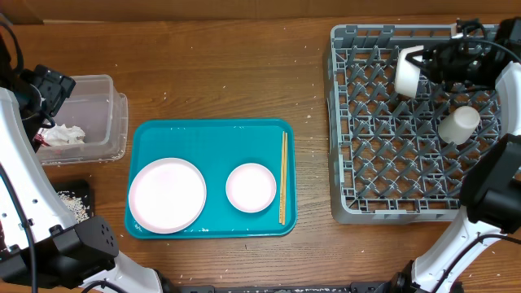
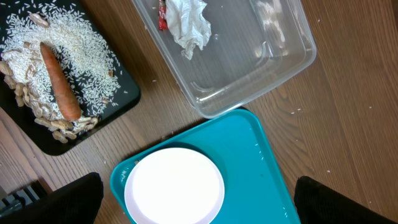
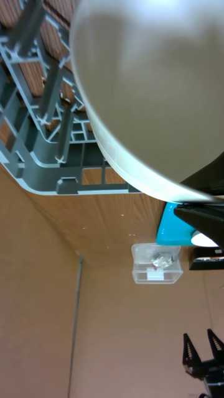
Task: Sort waste into correct bins and load items into the dishwasher
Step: 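Carry the bowl into the dish rack and set it down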
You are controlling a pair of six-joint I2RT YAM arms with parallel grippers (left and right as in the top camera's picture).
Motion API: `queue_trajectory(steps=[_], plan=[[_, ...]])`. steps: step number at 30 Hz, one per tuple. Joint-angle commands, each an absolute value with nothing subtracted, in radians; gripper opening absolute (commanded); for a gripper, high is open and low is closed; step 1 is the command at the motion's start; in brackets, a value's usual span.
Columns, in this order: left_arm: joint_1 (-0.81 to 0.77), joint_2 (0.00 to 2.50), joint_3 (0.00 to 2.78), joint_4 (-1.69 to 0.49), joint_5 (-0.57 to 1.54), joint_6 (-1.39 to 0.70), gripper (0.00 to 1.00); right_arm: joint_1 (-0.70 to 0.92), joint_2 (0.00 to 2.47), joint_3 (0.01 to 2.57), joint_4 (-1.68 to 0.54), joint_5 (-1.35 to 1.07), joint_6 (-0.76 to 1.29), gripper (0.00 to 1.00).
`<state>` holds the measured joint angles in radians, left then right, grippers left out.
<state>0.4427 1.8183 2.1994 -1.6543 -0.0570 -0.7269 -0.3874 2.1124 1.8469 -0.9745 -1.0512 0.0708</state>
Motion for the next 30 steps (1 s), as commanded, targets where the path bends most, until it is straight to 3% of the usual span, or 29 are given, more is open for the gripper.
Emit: queue_trajectory(steps=[1,16,19,25,30], plan=[[0.439,1.822,2.2,-1.656,-0.07,-0.733,1.0,-0.395,2.122,1.852,-0.974,-1.03,0.063,0.08],[0.439,1.822,2.2,-1.656,-0.07,-0.733,1.0,-0.481,2.15,1.854,-0.982,-0.953,0.135,0.2],[0.439,1.822,2.2,-1.656,-0.07,-0.733,1.0,-0.519,2.149,1.854,-0.992,-1.087,0.134,0.13],[0.439,1.822,2.2,-1.656,-0.07,-0.733,1.0,-0.53,2.149,1.854,-0.945,-1.477,0.127,0.13],[0.439,1.822,2.2,-1.656,-0.07,-0.733,1.0,-0.486,2.149,1.854,-0.942,-1.491,0.123,0.15]])
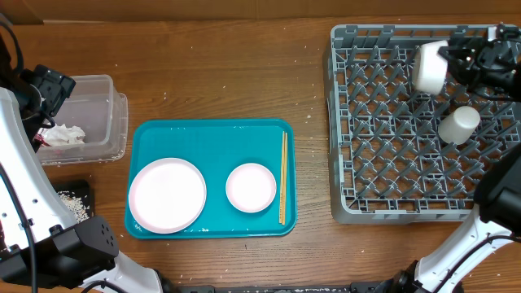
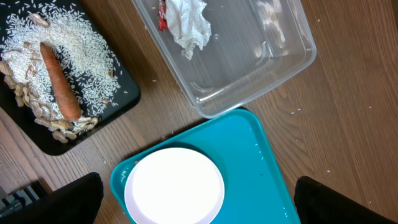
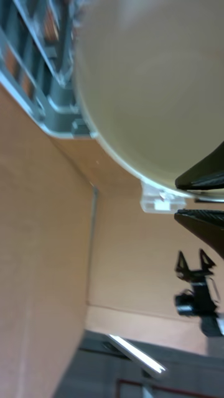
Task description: Sort waste into correct bins and load items into the dishwasher
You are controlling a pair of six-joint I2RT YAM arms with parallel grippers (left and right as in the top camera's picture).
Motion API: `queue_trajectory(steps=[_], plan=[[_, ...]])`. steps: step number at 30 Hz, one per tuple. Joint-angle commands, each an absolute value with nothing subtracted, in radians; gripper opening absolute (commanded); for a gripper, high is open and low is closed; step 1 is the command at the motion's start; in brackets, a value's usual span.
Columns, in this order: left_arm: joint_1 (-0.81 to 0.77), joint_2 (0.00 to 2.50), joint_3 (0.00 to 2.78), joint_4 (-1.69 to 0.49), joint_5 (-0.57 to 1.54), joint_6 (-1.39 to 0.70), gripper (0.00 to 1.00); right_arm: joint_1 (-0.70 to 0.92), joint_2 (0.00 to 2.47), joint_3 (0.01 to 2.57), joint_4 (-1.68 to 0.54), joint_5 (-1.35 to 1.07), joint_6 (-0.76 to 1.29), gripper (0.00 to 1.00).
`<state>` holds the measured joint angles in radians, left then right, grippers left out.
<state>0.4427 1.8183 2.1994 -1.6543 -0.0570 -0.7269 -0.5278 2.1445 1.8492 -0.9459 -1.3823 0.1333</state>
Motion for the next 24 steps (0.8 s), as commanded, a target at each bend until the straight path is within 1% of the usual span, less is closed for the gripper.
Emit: queue_trajectory(steps=[1,6,12,24], plan=[[0.439,1.822,2.2,-1.656,-0.07,-0.733,1.0,-0.464,2.149,1.854,-0.931,-1.466,0.123,0.17],[0.439,1.822,2.2,-1.656,-0.07,-0.733,1.0,-0.421,2.154,1.854,-0.92,-1.348,0.132,0.16],[0.439,1.822,2.2,-1.656,-0.07,-0.733,1.0,-0.429,2.155,1.853,-0.91,-1.222,0.175,0.17],[0.439,1.822,2.2,-1.656,-0.07,-0.733,1.0,-0.446,2.157,1.853,-0.899,-1.202,0.199,0.17]])
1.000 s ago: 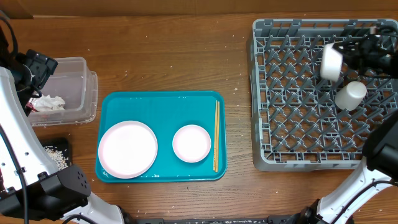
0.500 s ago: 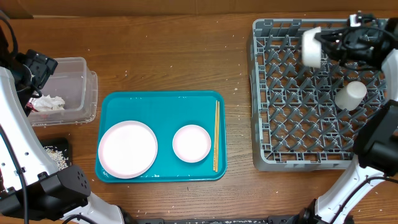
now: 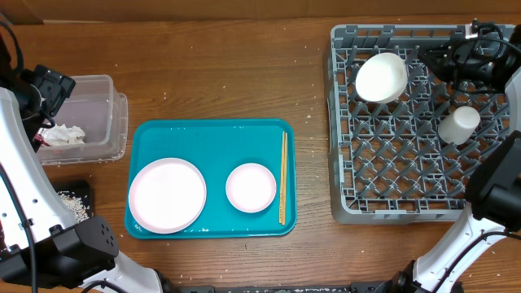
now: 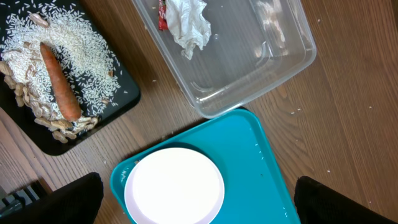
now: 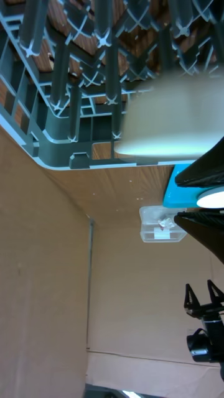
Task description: Sort waste into correct bins and load items into the dishwasher
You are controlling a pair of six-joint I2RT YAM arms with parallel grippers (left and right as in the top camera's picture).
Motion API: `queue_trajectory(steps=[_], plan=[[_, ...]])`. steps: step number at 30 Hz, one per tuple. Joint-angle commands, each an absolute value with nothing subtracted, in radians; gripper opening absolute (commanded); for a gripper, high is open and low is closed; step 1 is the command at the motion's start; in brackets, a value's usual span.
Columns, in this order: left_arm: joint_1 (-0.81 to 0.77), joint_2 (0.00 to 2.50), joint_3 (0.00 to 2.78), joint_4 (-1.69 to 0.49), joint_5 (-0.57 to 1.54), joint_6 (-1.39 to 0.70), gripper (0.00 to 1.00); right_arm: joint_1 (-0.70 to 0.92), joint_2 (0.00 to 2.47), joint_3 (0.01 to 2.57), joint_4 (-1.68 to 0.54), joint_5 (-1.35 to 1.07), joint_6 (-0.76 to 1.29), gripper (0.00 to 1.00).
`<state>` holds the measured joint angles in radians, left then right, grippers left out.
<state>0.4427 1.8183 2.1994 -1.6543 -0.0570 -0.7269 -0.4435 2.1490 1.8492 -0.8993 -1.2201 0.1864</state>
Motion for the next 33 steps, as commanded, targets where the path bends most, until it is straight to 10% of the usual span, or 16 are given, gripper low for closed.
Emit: queue_trajectory(steps=[1,9,14,25,33], plan=[[0.439,1.822,2.2,-1.656,-0.07,-0.733,1.0,-0.446,2.156,1.854,-0.901,-1.202,0.197,0.17],[0.439,1.822,2.2,-1.656,-0.07,-0.733,1.0,-0.429,2.052,1.934,-1.046,-0.9,0.157,0.26],[0.439,1.822,2.2,-1.656,-0.07,-0.733,1.0,-0.315,1.934,1.992,-1.159,-0.465,0.156,0.73],[0.439,1.822,2.2,-1.656,-0.07,-0.733,1.0,0.178,2.009,1.988,-1.135,0.252,0.189,0.81],[0.439,1.822,2.2,-1.656,-0.07,-0.733,1.0,0.227,2.156,1.988,-1.136,0.454,0.263,0.8]])
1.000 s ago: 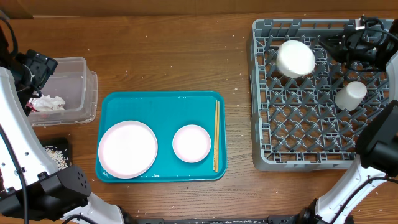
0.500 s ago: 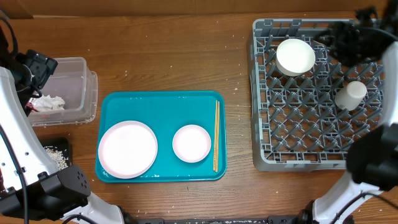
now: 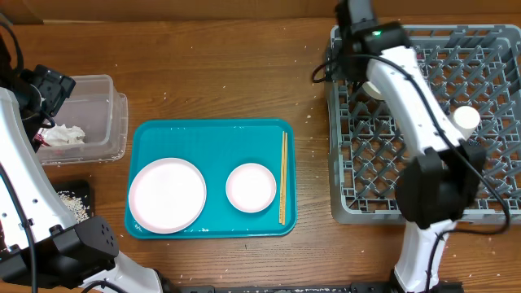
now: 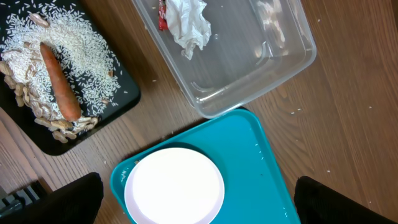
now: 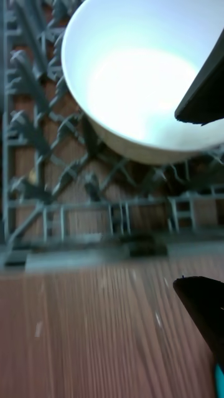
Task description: Sort waste into correct bins and load items into the dishwasher
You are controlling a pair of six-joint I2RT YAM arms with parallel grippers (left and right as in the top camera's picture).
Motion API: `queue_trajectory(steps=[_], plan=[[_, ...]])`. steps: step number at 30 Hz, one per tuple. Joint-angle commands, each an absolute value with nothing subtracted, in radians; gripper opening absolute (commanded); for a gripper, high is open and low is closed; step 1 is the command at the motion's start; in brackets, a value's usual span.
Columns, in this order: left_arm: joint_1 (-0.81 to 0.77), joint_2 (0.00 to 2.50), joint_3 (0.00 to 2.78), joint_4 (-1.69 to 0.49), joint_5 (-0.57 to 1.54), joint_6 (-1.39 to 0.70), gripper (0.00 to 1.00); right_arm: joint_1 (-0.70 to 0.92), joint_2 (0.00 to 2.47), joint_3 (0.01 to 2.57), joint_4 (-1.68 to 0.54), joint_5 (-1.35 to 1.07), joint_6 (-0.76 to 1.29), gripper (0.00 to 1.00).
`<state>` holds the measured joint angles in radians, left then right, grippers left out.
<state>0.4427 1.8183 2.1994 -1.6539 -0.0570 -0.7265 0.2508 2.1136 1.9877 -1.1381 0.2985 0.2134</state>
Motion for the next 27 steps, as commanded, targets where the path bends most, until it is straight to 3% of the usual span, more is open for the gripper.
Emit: queue_trajectory(steps=[1,5,6,7,9,15,22,27], plan=[[0.439,1.822,2.2,-1.656,-0.07,-0.733,1.0,0.221,2.164,1.987,-1.136,0.456,0.263,0.78],[0.439,1.822,2.2,-1.656,-0.07,-0.733,1.0,0.203,2.18,1.983,-1.14,0.456,0.263,0.73],[0.439,1.822,2.2,-1.656,-0.07,-0.733,1.0,0.2,2.18,1.983,-1.14,0.456,0.263,0.64],[0.439,1.822,2.2,-1.656,-0.07,-0.733,1.0,0.199,2.18,1.983,-1.141,0.456,0.263,0.49],[0.439,1.822,2.2,-1.656,-0.07,-0.733,1.0,0.199,2.18,1.983,-1.145,0.455,0.263,0.34],[0.439,1.822,2.2,-1.656,-0.07,-0.733,1.0,0.201,2.177,2.04,-1.202,0.386,0.264,0.05],[0.439,1.822,2.2,-1.656,-0.07,-0.733,1.0,0.134,2.146,2.231,-1.304,0.145,0.253,0.04],[0.435,1.822,2.2,-1.656,-0.07,-0.733,1.0,0.002,2.12,2.266,-1.293,-0.251,0.147,0.04]])
